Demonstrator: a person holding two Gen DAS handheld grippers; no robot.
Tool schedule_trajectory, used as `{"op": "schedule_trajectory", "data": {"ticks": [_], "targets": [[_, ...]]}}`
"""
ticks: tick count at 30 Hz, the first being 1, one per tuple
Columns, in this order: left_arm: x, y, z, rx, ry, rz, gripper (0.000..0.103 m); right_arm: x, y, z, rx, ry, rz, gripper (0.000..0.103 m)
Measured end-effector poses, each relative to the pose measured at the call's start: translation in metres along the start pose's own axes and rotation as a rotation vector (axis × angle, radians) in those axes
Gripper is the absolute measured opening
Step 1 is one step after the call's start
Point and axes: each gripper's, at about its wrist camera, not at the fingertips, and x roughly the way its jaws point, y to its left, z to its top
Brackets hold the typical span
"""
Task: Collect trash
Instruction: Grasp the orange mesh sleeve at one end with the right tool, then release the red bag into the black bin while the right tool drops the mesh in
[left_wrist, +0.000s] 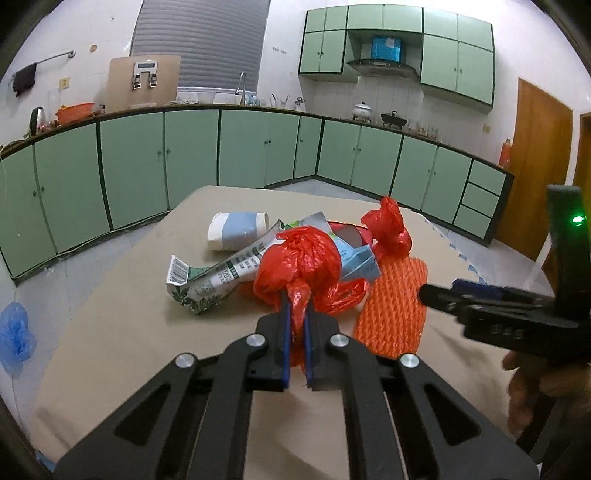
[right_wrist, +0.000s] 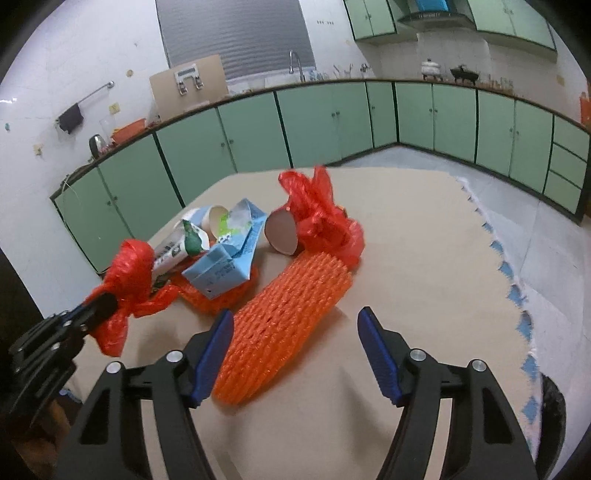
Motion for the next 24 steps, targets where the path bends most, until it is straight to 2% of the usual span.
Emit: {"op": "schedule_trajectory", "data": {"ticks": [9,10,11,13,14,16,24], "targets": [[-0.003,0.009,0.003,-0.018,-0.009,0.012,0.004,0.032,0.001,-0.002,0.058,0.084,0.025,0.068],[-0.002,0.009,0.002,-0.017,-0.006,0.013,0.004,0.034,0.001,-0.003,0.061,0.093,0.026,0.064],[-0.002,0.009,0.002,-0.016,-0.003,0.014,0.004,0.036,0.0,-0.004,0.061,0.104,0.031,0.05],[-0.001,0.009,0.001,-0.012,0.002,0.022,0.004,0.038,0.001,-0.006,0.048,0.114,0.031,0.036],[-0.001,0.01,0.001,-0.013,0.004,0.023,0.004,0.037,0.002,-0.007,0.04,0.115,0.034,0.024],[-0.002,0.012,0.002,-0.017,0.004,0.023,0.004,0.032,0.002,-0.007,0.03,0.109,0.036,0.011],[-0.015,0.006,0.003,-0.009,-0.006,0.02,0.004,-0.012,-0.002,-0.003,0.019,0.052,0.058,0.01]]}}
